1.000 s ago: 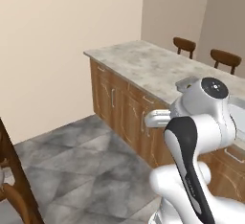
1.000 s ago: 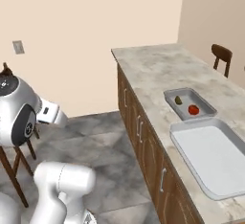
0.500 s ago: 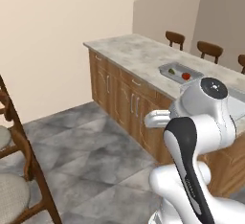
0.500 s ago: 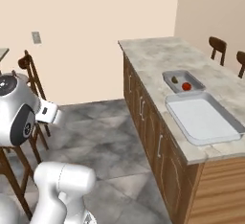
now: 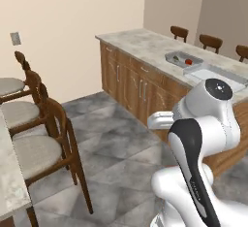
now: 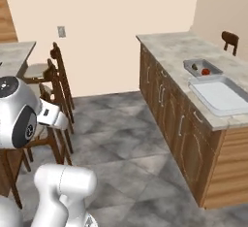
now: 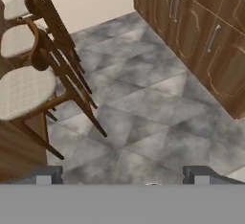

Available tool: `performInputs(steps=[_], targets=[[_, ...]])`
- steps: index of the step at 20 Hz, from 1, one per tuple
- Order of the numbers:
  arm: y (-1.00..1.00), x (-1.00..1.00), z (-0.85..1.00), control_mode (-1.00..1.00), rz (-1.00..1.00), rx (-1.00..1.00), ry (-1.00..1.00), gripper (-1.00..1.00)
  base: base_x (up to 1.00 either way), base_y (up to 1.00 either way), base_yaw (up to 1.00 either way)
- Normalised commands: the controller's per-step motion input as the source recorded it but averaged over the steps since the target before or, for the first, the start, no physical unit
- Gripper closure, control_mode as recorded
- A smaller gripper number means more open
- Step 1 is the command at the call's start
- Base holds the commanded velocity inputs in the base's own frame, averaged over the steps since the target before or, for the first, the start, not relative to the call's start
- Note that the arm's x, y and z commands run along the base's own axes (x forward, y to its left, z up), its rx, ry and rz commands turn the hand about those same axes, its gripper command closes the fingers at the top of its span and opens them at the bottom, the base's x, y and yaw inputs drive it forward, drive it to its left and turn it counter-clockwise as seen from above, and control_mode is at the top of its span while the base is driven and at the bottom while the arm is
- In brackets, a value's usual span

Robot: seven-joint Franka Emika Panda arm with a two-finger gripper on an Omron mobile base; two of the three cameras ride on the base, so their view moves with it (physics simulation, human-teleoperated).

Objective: Place the cold items (kiwi and tomato) from the fridge in one tupperware on the dining counter. Place the warm items (hot dog and kebab skewer) in the stove area in another tupperware.

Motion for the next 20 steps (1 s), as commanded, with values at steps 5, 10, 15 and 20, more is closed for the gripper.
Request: performInputs(steps=[5, 10, 15, 20], targets=[[0.0, 0.0, 0.0, 1.0, 0.0, 0.0, 0.0, -1.0, -0.81, 0.9, 0.0], [0.0, 0.0, 0.0, 1.0, 0.0, 0.0, 0.0, -1.0, -0.4, 1.0, 0.0], [0.0, 0.0, 0.0, 1.0, 0.0, 0.0, 0.0, -1.0, -0.25, 1.0, 0.0], [0.0, 0.0, 0.0, 1.0, 0.0, 0.0, 0.0, -1.0, -0.21, 1.0, -0.01]])
